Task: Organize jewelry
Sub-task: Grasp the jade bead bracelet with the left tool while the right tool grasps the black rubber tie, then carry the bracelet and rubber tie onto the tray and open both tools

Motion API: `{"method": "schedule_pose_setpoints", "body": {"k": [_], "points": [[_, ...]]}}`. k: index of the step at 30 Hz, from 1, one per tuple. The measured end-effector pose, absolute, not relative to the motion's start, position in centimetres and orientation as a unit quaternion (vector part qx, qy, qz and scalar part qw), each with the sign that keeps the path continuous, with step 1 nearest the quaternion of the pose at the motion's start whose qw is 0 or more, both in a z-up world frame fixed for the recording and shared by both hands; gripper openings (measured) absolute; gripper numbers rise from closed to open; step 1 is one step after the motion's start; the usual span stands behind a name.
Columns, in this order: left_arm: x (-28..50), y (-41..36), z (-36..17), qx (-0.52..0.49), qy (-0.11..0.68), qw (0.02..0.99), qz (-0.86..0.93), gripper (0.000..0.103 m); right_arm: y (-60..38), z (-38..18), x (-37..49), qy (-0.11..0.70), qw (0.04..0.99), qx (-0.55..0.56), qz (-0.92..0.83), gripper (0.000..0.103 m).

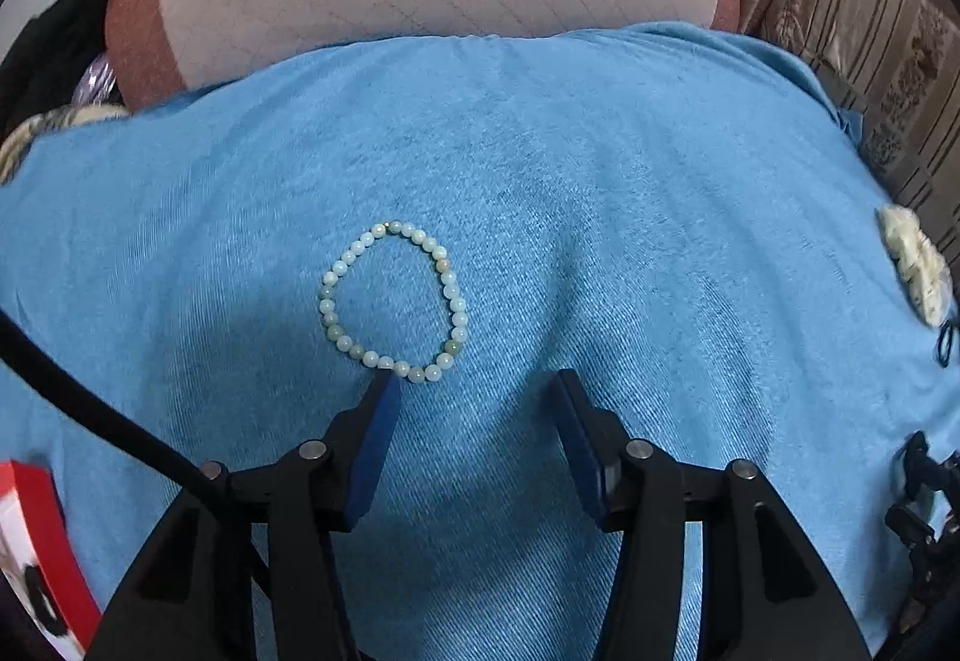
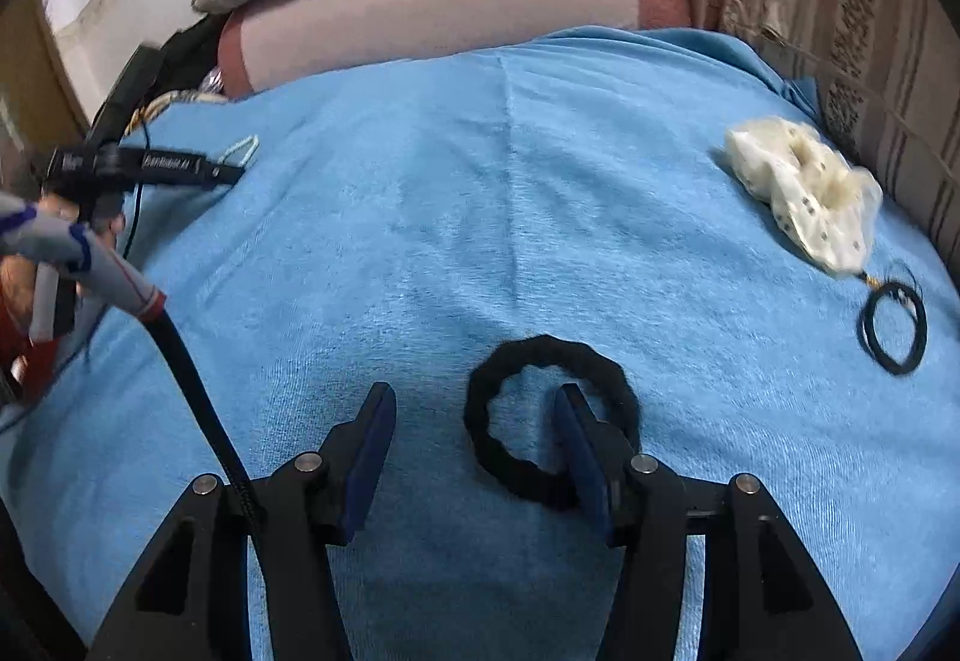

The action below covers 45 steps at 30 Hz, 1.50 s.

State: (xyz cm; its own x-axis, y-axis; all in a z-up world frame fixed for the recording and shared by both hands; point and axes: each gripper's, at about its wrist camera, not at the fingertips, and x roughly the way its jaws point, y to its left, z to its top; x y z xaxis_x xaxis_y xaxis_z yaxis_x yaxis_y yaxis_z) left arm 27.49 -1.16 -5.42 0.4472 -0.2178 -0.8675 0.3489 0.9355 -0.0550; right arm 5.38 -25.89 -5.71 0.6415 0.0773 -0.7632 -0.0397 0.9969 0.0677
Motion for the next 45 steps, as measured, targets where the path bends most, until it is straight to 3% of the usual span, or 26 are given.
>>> {"method": "schedule_pose_setpoints", "body": {"k": [2, 7, 15, 17, 20, 21, 34, 45], "points": [[27.5, -0.9, -4.9, 0.059, 0.498, 0.847, -0.175, 0.041, -25.8, -5.8, 5.5, 0.422, 0.906, 0.020, 0.032, 0.059], [27.7, -0.4, -3.5, 0.055, 0.479, 0.858, -0.178, 0.041, -26.0, -5.9, 5.4, 0.419, 0.907, 0.031, 0.032, 0.060], [29.6, -3.2, -5.5, 0.123, 0.495, 0.845, -0.163, 0.040, -25.5, -6.1, 5.4, 0.418, 0.908, 0.013, 0.027, 0.060], [29.5, -3.3, -5.2, 0.117, 0.497, 0.844, -0.166, 0.006, -25.1, -6.1, 5.4, 0.415, 0.909, -0.003, 0.019, 0.057], [28.9, -3.4, -5.1, 0.121, 0.496, 0.844, -0.164, 0.005, -24.8, -6.1, 5.5, 0.413, 0.911, -0.011, 0.022, 0.029], [28.4, -3.2, -4.9, 0.119, 0.496, 0.844, -0.166, 0.005, -24.9, -6.0, 5.4, 0.414, 0.910, -0.006, 0.026, 0.012], [18.1, 3.3, 3.6, 0.043, 0.440, 0.881, -0.170, 0.005, -23.6, -1.8, 3.3, 0.386, 0.918, 0.049, 0.074, 0.010], [8.0, 12.7, 8.1, -0.014, 0.417, 0.900, -0.128, 0.005, -15.7, 1.6, 1.4, 0.372, 0.911, 0.021, 0.176, 0.010]]}}
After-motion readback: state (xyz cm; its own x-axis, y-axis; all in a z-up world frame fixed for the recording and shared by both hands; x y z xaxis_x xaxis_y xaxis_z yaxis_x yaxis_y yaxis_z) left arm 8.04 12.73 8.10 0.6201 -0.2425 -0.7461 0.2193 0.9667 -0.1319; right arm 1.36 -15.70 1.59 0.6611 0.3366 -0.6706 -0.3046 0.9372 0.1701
